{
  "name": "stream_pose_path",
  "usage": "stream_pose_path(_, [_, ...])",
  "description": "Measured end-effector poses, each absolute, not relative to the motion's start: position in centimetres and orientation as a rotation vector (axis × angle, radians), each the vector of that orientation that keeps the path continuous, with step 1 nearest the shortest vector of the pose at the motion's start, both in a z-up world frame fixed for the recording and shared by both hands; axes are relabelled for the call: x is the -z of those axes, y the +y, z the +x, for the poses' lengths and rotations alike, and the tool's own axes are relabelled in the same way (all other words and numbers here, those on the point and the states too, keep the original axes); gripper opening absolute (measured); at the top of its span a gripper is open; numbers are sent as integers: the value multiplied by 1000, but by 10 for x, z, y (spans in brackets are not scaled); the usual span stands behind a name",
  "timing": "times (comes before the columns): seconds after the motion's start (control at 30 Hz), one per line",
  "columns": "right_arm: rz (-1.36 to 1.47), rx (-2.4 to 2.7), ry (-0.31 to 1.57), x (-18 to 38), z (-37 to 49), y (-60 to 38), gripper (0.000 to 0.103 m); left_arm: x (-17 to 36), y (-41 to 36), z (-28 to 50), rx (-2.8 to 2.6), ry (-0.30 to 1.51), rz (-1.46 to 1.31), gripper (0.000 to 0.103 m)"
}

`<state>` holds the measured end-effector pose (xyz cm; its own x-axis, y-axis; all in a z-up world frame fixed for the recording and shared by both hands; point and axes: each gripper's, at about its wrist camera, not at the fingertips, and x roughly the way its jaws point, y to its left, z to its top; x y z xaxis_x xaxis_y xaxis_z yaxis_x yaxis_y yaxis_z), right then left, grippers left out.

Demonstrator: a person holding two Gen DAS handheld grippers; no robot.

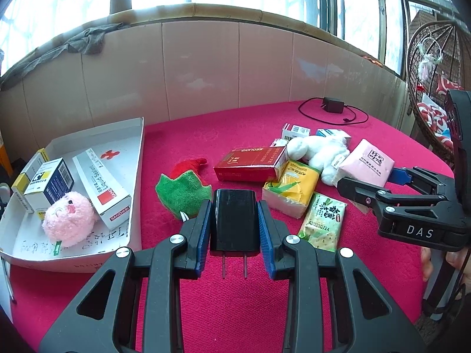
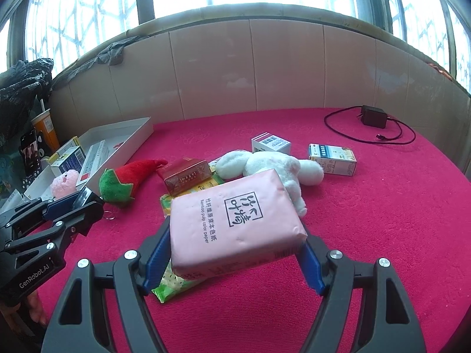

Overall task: Organize objects
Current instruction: 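Carry the charger plug with left tool while right tool carries the pink package toward the tray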

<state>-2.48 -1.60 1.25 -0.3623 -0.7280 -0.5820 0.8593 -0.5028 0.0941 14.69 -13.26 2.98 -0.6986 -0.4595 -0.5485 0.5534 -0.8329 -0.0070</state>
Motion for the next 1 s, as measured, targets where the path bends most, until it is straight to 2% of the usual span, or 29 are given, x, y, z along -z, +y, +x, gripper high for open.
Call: stream_pose_path(1.0, [652,1959,323,-32,15,-34,76,-34,-143,175,2471,326,642,30])
